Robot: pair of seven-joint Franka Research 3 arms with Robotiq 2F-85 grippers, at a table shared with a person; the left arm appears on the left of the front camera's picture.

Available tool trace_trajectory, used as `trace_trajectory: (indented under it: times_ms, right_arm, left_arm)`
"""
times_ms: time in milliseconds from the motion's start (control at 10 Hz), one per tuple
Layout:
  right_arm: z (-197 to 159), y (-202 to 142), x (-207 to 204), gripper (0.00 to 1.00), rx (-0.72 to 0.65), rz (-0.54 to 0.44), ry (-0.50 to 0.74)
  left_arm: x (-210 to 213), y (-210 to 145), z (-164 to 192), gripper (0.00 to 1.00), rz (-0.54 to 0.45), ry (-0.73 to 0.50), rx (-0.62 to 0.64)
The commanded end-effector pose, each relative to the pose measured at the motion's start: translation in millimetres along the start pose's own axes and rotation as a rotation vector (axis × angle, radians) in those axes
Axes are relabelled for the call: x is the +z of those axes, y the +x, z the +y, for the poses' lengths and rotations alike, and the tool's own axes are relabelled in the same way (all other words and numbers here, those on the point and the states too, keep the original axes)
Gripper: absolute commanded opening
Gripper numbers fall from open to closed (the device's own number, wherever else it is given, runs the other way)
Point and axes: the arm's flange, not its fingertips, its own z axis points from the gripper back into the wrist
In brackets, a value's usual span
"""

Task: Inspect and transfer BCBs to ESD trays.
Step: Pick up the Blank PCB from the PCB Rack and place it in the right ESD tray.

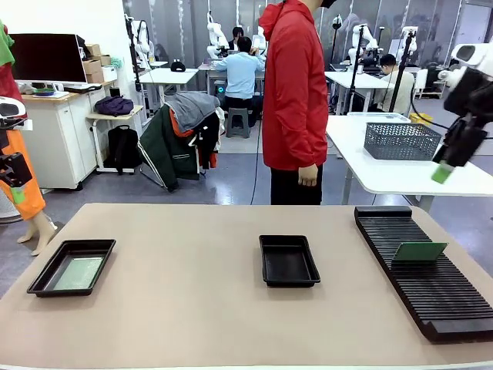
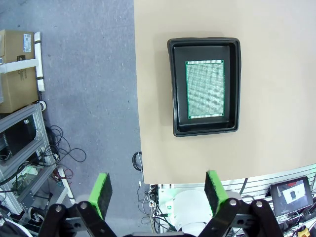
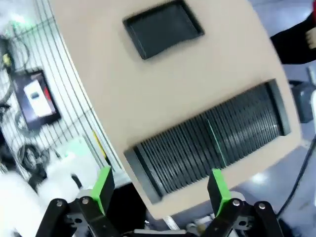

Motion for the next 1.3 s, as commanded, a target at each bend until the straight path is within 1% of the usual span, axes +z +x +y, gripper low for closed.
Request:
trace_trajectory:
  times_ms: [0, 200, 300, 400, 600, 700, 800, 1200]
  right_arm:
    - [-7, -18, 13, 1.0, 0.206, 0.042, -0.01]
    - [-16, -31, 28, 1.0, 0.346, 0.007, -0.018]
    - [-20, -35, 33, 1.0, 0.381, -0.009, -0.002]
    - [-25, -36, 35, 1.0, 0.412, 0.008, 0.002]
    - [-31, -35, 37, 1.0, 0.422, 0.07, -0.001]
    - [-32, -35, 38, 1.0, 0.425, 0.073, -0.004]
    - [-26, -36, 35, 1.0, 0.408, 0.017, -0.021]
    - [-26, -36, 35, 1.0, 0.408, 0.017, -0.021]
  left_arm:
    - [-1, 1, 1, 1.0, -0.005, 0.002, 0.0]
    - [-1, 1, 1, 1.0, -0.005, 0.002, 0.0]
    - [-1, 1, 1, 1.0, -0.005, 0.002, 0.0]
    - [-1, 1, 1, 1.0, -0.005, 0.002, 0.0]
    - [-1, 1, 1, 1.0, -0.005, 0.002, 0.0]
    - [-1, 1, 1, 1.0, -0.005, 0.002, 0.0]
    - [-1, 1, 1, 1.0, -0.005, 0.002, 0.0]
    - [-1, 1, 1, 1.0, -0.005, 0.002, 0.0]
